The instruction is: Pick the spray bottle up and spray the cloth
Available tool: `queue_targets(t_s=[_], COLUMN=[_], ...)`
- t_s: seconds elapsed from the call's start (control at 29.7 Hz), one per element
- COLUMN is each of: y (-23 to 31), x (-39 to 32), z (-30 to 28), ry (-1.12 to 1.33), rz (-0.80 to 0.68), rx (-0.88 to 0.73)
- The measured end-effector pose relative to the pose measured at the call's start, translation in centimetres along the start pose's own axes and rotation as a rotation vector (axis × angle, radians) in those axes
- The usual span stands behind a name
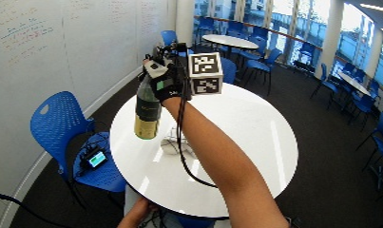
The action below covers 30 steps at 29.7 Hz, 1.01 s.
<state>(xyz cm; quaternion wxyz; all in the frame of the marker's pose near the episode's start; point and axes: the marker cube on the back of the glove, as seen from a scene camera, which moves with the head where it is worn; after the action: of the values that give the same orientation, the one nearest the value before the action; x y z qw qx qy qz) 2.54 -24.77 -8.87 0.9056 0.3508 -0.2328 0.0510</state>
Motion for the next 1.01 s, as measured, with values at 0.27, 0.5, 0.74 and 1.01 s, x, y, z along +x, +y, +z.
queue_targets(t_s=[0.27, 0.5, 0.74, 1.01], y=[0.9, 1.8, 1.1, 1.1], x=[3.6, 6.1, 5.4, 4.1], z=[2.2, 2.9, 3.1, 2.9], ry=[0.043, 0.172, 0.221, 0.275], rz=[0.004, -0.049, -0.081, -0.067], rx=[0.018, -0.027, -0.046, -0.04])
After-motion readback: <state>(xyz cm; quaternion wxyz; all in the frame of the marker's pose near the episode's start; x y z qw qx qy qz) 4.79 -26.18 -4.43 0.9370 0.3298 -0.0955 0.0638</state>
